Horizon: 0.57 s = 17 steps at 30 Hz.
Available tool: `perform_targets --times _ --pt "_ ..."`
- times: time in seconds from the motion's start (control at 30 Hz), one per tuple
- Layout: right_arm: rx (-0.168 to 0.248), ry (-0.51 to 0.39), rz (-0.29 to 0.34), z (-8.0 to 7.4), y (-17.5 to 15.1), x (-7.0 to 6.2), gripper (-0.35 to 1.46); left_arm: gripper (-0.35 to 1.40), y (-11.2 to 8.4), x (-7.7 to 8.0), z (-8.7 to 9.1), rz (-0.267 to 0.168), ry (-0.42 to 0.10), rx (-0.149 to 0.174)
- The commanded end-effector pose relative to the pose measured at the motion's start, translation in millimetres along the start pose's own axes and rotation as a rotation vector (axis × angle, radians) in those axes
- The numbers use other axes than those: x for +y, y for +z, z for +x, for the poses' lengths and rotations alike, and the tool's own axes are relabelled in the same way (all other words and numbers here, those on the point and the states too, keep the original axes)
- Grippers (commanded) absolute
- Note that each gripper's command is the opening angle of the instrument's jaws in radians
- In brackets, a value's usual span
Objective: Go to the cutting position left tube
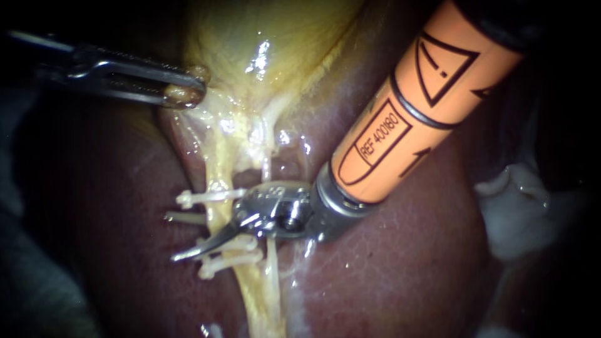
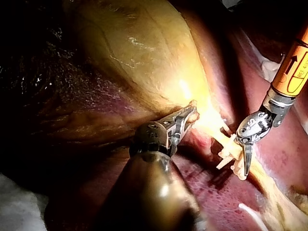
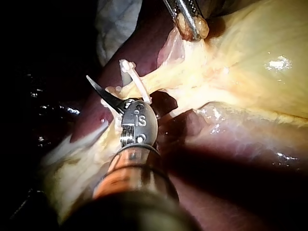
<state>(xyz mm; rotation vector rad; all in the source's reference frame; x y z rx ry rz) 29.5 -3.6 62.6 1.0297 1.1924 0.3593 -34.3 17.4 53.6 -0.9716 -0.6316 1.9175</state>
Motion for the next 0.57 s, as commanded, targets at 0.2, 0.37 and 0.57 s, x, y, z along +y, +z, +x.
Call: perform_targets --times 0.2,0.37,0.57 --pt "0.012 0.002 0.01 1.0 0.1 -1.2 1.34 -0.35 0.0 0.0 0.0 -0.001 0.0 0.0" --pt "0.011 0.002 0.011 1.0 0.2 -1.2 1.34 -0.35 0.0 0.0 0.0 -0.001 0.0 0.0" --pt "0.012 0.002 0.008 1.0 0.2 -1.1 1.32 -0.35 -0.1 0.0 0.0 -0.001 0.0 0.0"
